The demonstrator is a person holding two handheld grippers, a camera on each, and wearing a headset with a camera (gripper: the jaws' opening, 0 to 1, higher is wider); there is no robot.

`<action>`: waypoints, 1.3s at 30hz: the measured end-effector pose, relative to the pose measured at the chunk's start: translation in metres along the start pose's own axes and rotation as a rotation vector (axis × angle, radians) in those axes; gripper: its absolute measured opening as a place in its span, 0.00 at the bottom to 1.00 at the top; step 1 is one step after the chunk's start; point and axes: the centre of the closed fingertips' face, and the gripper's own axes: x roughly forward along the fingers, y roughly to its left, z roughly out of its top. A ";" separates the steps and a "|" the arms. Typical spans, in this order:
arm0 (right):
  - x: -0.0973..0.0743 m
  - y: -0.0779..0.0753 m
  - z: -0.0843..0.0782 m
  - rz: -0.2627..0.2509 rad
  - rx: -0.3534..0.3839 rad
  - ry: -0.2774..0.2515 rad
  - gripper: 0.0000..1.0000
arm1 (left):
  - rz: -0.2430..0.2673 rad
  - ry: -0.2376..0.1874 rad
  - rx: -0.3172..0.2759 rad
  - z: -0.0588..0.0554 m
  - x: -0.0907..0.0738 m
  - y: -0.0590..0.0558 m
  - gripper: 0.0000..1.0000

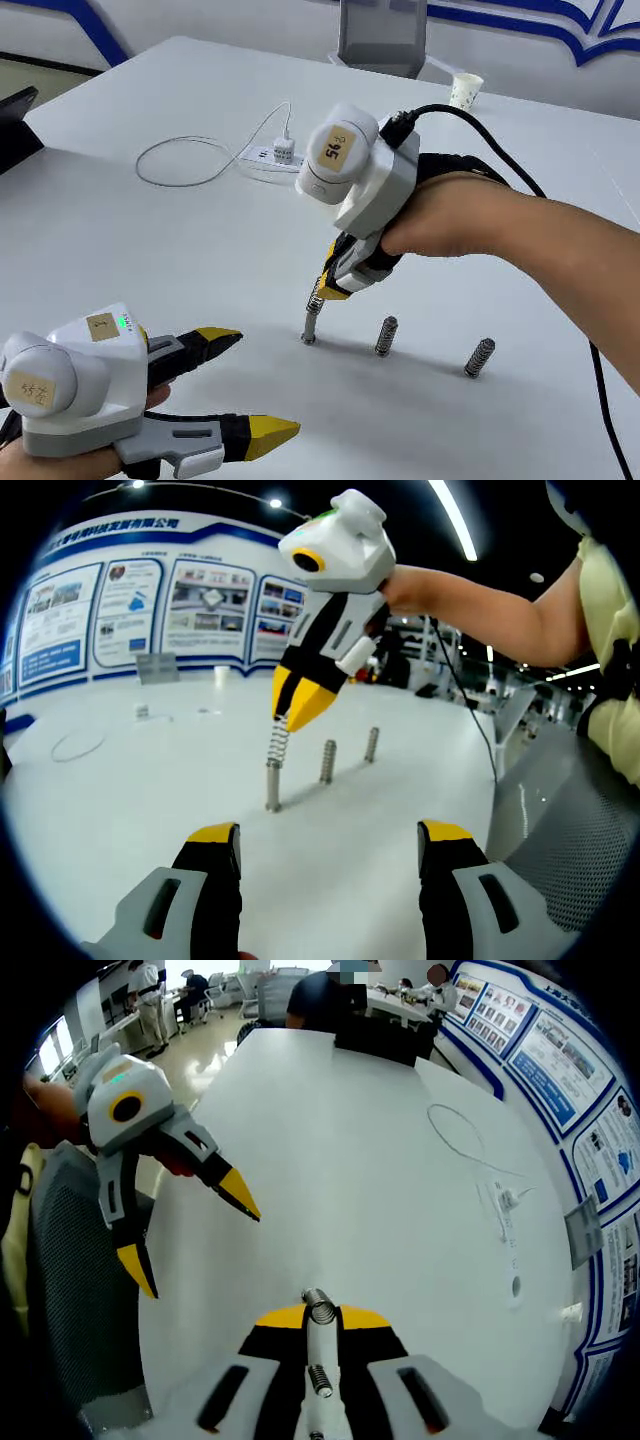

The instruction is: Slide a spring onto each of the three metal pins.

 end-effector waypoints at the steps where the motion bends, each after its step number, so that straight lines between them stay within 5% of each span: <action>1: 0.001 0.000 0.000 0.000 -0.002 0.003 0.12 | 0.000 0.000 0.000 0.000 0.000 0.000 0.73; 39: 0.035 0.009 -0.011 0.054 0.022 0.049 0.12 | 0.007 0.016 -0.002 -0.002 -0.003 0.000 0.73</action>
